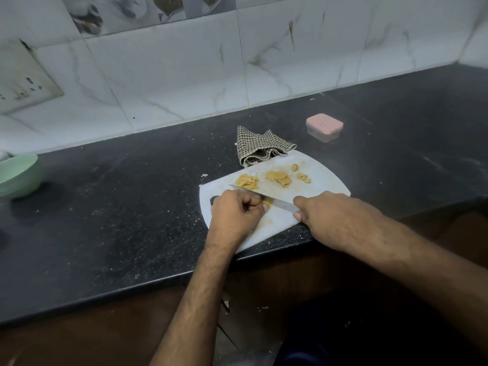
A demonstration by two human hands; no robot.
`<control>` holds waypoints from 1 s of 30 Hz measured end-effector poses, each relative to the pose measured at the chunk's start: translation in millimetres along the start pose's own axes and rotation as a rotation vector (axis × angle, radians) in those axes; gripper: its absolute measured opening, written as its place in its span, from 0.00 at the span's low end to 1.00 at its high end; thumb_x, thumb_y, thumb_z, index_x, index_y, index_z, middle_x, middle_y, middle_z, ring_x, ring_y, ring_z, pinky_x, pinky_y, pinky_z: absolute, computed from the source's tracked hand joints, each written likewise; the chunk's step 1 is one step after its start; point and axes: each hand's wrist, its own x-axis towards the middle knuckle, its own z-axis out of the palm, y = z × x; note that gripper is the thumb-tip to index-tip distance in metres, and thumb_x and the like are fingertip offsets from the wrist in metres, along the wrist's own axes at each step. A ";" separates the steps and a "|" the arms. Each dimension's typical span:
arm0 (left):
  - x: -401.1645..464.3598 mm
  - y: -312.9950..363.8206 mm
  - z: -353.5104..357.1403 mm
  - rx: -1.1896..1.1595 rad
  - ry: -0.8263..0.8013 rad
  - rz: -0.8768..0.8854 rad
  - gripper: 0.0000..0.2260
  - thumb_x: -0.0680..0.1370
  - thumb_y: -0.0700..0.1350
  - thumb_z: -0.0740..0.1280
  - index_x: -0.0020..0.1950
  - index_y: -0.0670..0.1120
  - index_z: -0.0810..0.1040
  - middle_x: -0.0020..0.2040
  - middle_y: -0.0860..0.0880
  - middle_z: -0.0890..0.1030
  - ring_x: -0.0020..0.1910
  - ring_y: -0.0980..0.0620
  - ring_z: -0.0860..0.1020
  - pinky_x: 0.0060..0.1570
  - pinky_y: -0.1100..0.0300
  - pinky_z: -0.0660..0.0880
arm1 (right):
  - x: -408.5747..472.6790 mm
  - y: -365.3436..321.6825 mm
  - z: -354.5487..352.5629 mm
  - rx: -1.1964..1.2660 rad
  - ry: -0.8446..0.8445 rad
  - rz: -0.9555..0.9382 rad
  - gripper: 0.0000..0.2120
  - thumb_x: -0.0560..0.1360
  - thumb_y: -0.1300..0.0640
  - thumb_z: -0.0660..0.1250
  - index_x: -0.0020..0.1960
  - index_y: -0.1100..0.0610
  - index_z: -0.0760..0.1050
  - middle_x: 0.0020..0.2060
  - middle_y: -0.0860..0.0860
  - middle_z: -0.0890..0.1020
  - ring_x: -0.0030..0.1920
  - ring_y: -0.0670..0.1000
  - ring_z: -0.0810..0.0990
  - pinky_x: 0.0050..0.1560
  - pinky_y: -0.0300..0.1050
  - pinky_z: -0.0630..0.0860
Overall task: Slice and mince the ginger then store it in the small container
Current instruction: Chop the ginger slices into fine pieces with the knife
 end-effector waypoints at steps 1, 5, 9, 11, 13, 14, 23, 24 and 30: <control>-0.1 0.3 -0.2 -0.005 -0.002 -0.005 0.08 0.74 0.47 0.78 0.38 0.45 0.86 0.39 0.50 0.85 0.36 0.54 0.80 0.54 0.49 0.79 | -2.0 0.7 -3.2 -0.023 0.002 -0.002 0.07 0.86 0.47 0.51 0.52 0.49 0.61 0.39 0.50 0.71 0.38 0.49 0.70 0.41 0.49 0.69; -1.0 1.3 -1.2 -0.039 0.023 -0.031 0.06 0.72 0.49 0.80 0.38 0.49 0.86 0.37 0.61 0.84 0.38 0.64 0.79 0.60 0.47 0.78 | -12.7 1.0 -23.5 -0.107 -0.008 0.013 0.07 0.86 0.48 0.51 0.53 0.49 0.64 0.38 0.49 0.68 0.44 0.52 0.71 0.43 0.47 0.67; -1.1 1.4 -0.9 -0.045 0.044 -0.032 0.06 0.71 0.48 0.80 0.38 0.49 0.87 0.37 0.60 0.84 0.38 0.65 0.80 0.58 0.50 0.78 | -14.7 -1.8 -23.3 -0.119 -0.038 0.004 0.09 0.86 0.50 0.52 0.60 0.50 0.68 0.37 0.49 0.66 0.41 0.51 0.69 0.43 0.47 0.66; -0.7 0.3 0.1 -0.040 0.036 -0.021 0.06 0.72 0.47 0.80 0.39 0.48 0.87 0.38 0.60 0.85 0.38 0.63 0.80 0.58 0.49 0.78 | -10.2 -2.0 -10.4 -0.067 -0.022 -0.006 0.08 0.86 0.50 0.52 0.57 0.51 0.67 0.38 0.50 0.69 0.37 0.49 0.68 0.42 0.47 0.67; -1.1 0.8 0.9 -0.037 0.023 -0.019 0.06 0.72 0.47 0.80 0.39 0.47 0.87 0.38 0.57 0.85 0.37 0.59 0.81 0.54 0.51 0.79 | -6.5 -2.6 0.8 0.000 -0.014 0.000 0.07 0.86 0.50 0.52 0.55 0.52 0.65 0.38 0.50 0.70 0.35 0.47 0.68 0.42 0.48 0.69; -1.1 0.4 1.3 -0.034 0.023 -0.018 0.06 0.72 0.47 0.80 0.39 0.48 0.87 0.38 0.56 0.85 0.37 0.58 0.81 0.53 0.51 0.79 | -5.2 -3.0 4.3 0.021 -0.005 0.000 0.07 0.86 0.50 0.52 0.56 0.52 0.65 0.37 0.50 0.71 0.35 0.46 0.68 0.41 0.48 0.69; -2.2 0.0 2.3 -0.033 0.061 -0.015 0.07 0.71 0.47 0.81 0.37 0.48 0.86 0.32 0.56 0.82 0.29 0.65 0.74 0.32 0.74 0.68 | -12.0 1.4 -8.1 -0.035 0.003 0.022 0.10 0.86 0.47 0.51 0.57 0.51 0.67 0.39 0.49 0.70 0.38 0.49 0.69 0.43 0.48 0.68; -1.7 0.2 2.0 -0.020 0.060 -0.009 0.08 0.72 0.47 0.81 0.36 0.48 0.86 0.32 0.57 0.82 0.29 0.66 0.74 0.32 0.74 0.68 | -14.6 1.1 -11.1 -0.046 -0.001 0.023 0.10 0.86 0.48 0.51 0.57 0.51 0.68 0.39 0.49 0.69 0.39 0.50 0.69 0.43 0.48 0.68; -0.2 -4.9 2.4 0.009 0.046 0.003 0.09 0.73 0.48 0.79 0.36 0.48 0.84 0.30 0.57 0.81 0.28 0.63 0.74 0.34 0.70 0.68 | -7.1 -3.8 6.8 0.019 0.022 -0.005 0.10 0.86 0.50 0.52 0.60 0.53 0.67 0.38 0.50 0.72 0.35 0.47 0.69 0.39 0.48 0.69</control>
